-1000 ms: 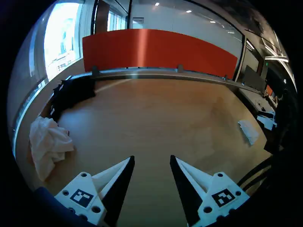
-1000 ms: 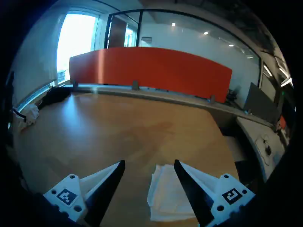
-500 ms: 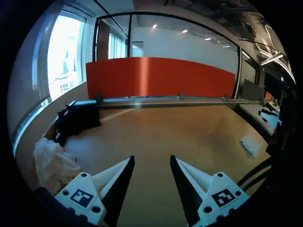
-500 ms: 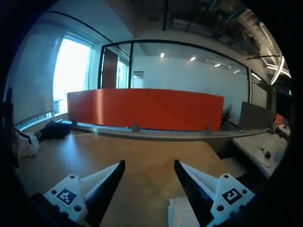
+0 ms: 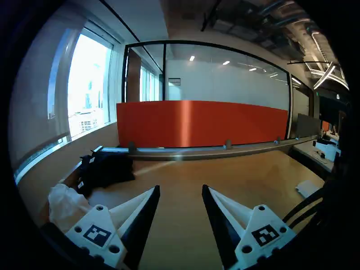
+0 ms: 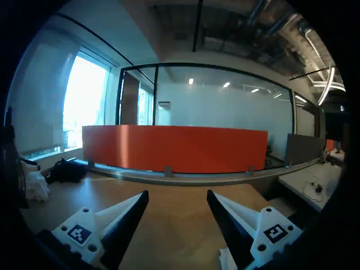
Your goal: Fold towel
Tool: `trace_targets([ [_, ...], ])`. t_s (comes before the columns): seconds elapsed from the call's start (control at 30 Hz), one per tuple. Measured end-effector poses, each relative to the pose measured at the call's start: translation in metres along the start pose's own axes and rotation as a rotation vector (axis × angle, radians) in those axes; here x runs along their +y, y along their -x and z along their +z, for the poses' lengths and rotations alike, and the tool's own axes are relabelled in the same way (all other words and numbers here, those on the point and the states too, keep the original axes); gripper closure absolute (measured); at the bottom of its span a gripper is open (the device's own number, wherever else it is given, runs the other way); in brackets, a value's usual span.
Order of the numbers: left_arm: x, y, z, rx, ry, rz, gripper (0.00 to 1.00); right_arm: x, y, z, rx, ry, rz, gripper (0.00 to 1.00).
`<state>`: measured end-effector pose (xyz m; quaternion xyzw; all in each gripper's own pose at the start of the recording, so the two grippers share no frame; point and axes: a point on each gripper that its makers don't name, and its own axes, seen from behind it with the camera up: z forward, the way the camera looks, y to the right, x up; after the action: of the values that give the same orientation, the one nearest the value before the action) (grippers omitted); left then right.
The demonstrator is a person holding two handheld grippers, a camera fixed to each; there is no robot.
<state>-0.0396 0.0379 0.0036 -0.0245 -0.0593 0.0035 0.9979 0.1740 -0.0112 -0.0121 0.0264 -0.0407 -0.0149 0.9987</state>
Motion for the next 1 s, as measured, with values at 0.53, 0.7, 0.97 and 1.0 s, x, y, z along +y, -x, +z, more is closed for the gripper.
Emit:
trace_targets([
  [0.53,-0.014,-0.005,0.013,0.118,-0.017,-0.025,0.32,-0.046,-0.010,0.001,0.005,-0.033,-0.045,0.00],
  [0.7,-0.019,0.006,0.018,0.152,-0.035,-0.032,0.32,-0.055,-0.006,-0.001,0.003,-0.043,-0.049,0.00],
  [0.97,-0.039,0.036,0.022,0.184,-0.076,-0.037,0.32,-0.061,0.011,0.000,-0.011,-0.056,-0.071,0.00],
  [1.0,-0.041,0.041,0.023,0.187,-0.081,-0.039,0.32,-0.060,0.014,0.000,-0.012,-0.054,-0.070,0.00],
])
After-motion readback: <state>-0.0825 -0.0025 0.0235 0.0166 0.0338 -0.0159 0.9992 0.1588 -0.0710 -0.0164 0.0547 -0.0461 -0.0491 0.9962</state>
